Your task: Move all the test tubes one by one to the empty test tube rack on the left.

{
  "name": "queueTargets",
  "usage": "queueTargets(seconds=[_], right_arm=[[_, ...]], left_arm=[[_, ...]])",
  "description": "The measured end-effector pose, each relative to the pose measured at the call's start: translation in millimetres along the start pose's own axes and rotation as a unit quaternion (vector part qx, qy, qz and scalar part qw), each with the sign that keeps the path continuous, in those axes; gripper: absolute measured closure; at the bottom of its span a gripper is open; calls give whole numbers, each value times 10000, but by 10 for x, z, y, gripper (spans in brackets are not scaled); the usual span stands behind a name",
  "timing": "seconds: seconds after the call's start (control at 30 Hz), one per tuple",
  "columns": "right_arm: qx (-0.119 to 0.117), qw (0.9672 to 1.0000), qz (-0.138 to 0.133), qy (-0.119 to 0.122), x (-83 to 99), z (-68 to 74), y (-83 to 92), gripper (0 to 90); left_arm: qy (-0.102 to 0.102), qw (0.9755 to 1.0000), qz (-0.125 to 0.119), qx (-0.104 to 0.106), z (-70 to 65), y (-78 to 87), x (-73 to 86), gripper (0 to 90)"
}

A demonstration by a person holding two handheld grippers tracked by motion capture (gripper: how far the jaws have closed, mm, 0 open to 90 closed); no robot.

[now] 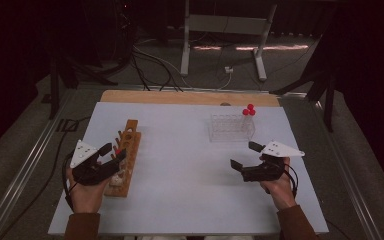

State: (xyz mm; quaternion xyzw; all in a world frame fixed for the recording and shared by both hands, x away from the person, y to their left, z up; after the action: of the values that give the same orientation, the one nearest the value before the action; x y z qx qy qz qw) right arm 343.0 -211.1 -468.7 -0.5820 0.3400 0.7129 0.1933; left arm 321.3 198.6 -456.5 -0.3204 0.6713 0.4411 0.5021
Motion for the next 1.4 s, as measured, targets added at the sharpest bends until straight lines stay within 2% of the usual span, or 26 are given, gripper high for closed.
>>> queueTargets(seconds=[0.2,0.43,0.63,0.8,0.93,1.03,1.33,1.4], right_arm=[[120,9999,-54,-25,-33,-37,11,27],[355,9993,-117,1,-134,-119,0,27],[723,9972,-208,-33,-308,-327,-35,48],[1033,9943,-253,-77,-442,-542,-97,61],[1241,9917,-235,-254,-488,-702,-163,85],[1386,9898,-224,-255,-506,-794,-219,106],[1645,9860,43,-267,-407,-1077,-398,160],[1677,9853,82,-309,-366,-1142,-425,196]], left_arm=[[31,9996,-275,-35,-42,12,-69,198],[45,9991,-423,-15,-79,32,-90,136],[105,9989,-465,44,-82,60,-106,27],[145,9987,-484,46,-75,71,-107,6],[185,9987,-473,94,-71,75,-94,6],[203,9986,-478,119,-76,78,-92,6],[230,9984,-488,185,-99,74,-92,6],[240,9983,-499,190,-103,73,-92,6]])
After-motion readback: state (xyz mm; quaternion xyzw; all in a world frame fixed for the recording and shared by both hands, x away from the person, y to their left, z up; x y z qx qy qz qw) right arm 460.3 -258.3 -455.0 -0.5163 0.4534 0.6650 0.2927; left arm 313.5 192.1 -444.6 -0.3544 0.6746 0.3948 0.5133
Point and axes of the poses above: each handheld gripper's, and its own axes: y roughly backward along the jaws, x roughly out of its underside, z roughly to its left, the point moved 7 cm from there along -y, roughly forward along the jaws, and after that the axes turned 7 degrees about -z, right-handed, at the moved point
